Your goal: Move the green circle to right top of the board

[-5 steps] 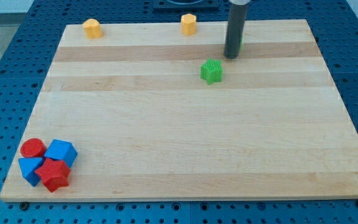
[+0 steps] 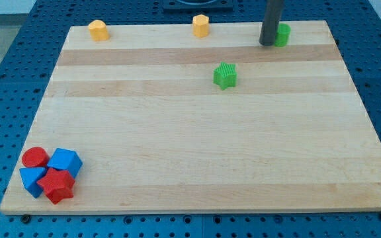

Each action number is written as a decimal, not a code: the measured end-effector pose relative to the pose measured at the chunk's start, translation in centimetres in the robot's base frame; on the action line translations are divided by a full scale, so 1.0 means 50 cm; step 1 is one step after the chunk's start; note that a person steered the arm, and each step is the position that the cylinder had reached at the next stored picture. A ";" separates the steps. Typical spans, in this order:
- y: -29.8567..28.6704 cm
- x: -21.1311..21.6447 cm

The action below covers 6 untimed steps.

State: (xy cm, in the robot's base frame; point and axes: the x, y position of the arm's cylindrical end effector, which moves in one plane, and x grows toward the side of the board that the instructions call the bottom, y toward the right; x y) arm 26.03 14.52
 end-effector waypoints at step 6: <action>0.061 -0.050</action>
